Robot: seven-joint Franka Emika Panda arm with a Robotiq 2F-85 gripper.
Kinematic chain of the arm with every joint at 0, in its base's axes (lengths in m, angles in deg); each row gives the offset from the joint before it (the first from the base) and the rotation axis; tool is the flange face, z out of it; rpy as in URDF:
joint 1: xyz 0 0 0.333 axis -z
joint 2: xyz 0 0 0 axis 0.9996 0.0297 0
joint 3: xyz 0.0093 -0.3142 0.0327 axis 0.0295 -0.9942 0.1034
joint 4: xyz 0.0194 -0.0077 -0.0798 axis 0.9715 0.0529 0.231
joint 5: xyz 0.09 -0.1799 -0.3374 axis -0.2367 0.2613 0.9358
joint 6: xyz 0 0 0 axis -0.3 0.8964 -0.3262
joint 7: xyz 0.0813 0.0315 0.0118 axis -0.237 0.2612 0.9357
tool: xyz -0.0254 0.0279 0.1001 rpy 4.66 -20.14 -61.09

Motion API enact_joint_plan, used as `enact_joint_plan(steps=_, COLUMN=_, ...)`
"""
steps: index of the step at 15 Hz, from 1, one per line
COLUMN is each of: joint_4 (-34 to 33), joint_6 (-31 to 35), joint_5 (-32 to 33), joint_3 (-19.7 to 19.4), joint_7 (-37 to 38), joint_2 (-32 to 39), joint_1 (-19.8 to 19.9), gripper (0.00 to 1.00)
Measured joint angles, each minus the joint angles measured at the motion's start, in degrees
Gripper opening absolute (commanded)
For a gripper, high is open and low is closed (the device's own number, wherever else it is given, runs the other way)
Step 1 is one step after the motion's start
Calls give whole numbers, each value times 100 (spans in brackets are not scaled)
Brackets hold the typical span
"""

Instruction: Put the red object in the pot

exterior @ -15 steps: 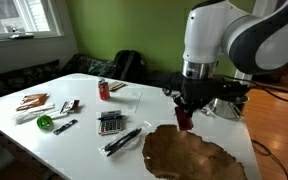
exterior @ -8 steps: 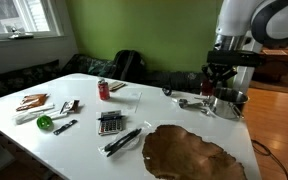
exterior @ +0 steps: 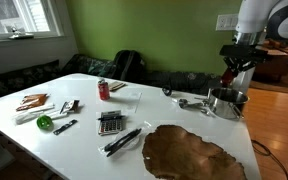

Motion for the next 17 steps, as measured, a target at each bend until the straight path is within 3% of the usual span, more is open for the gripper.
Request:
enact_joint_plan(steps=3, joint_4=-170, joint_6=-621, joint_5=392, joint_3=575, joint_7=1233, joint_2=110, joint_1=299, gripper=1)
enact_joint_plan(steps=4, joint_4=-229, joint_6=-883, joint_5=495, joint_3=705, joint_7=1626, joint_2=175, joint_1=308, gripper=30)
enact_joint_plan(steps=5, joint_4=-290, joint_6=-1177, joint_5=611, joint_3=744, joint_7=2027, joint_2=269, joint_1=224, gripper=31)
enact_joint_plan(steps=9, joint_4=-615, joint_6=-2426, joint_5=707, joint_3=599, joint_7=3205, joint_2=851, joint_1=-368, gripper=60)
enact_joint_plan(steps=11, joint_4=-799, joint_6=-2813, joint_5=643, joint_3=449, joint_7=3470, joint_2=1160, joint_1=-649, gripper=73)
enact_joint_plan(steps=14, joint_4=-928, joint_6=-2655, joint_5=477, joint_3=308, joint_7=3384, joint_2=1340, joint_1=-1028, gripper=97)
enact_joint_plan(steps=15, joint_4=-920, joint_6=-2510, joint_5=477, joint_3=315, joint_7=3298, joint_2=1300, joint_1=-1162, gripper=100)
enact_joint_plan(steps=16, joint_4=-900, joint_6=-2422, joint_5=477, joint_3=354, joint_7=3223, joint_2=1220, joint_1=-1357, gripper=88)
enact_joint_plan(steps=17, joint_4=-869, joint_6=-2380, joint_5=476, joint_3=422, joint_7=3170, joint_2=1120, joint_1=-1549, gripper=94)
